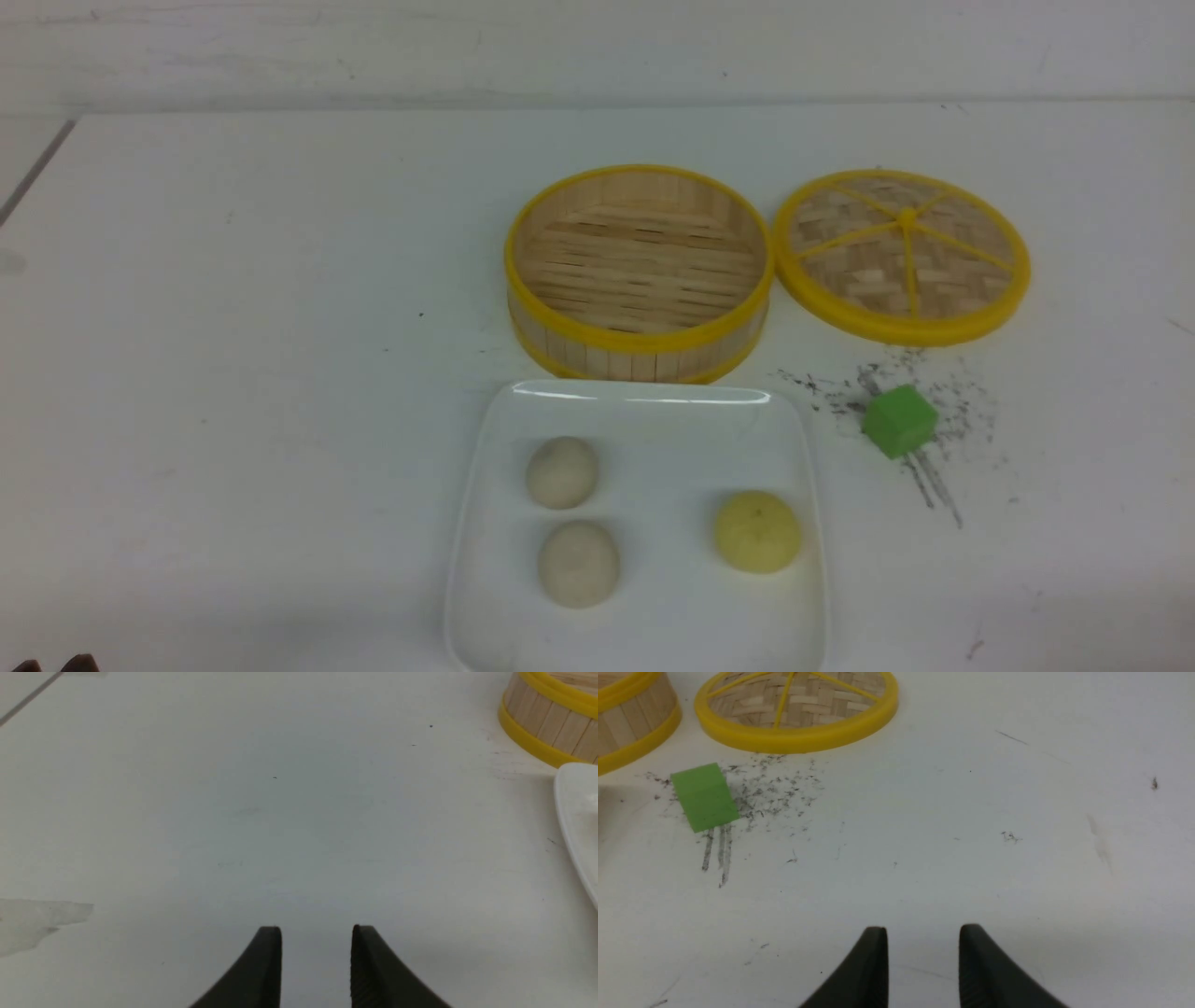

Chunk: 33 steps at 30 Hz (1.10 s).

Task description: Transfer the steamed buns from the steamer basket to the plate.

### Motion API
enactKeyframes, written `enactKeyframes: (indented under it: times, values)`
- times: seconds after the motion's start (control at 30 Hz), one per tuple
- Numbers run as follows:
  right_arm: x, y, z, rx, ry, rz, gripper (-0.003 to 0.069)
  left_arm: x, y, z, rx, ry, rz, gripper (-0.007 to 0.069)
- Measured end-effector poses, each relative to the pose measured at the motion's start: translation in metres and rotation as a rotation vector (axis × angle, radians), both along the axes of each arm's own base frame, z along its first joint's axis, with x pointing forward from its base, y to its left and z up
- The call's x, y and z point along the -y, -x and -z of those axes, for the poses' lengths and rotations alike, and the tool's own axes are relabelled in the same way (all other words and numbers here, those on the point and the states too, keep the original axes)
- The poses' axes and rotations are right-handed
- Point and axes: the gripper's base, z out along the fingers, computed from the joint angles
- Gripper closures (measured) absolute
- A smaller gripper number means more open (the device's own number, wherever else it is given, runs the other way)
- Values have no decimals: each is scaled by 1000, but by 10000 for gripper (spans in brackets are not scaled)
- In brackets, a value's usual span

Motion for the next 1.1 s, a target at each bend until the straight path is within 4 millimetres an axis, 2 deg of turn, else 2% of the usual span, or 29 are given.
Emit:
enactKeyframes:
  times: [1.1]
  values:
    - [0, 0, 0, 0, 0, 0, 417, 0, 0, 0, 0, -1, 0, 381]
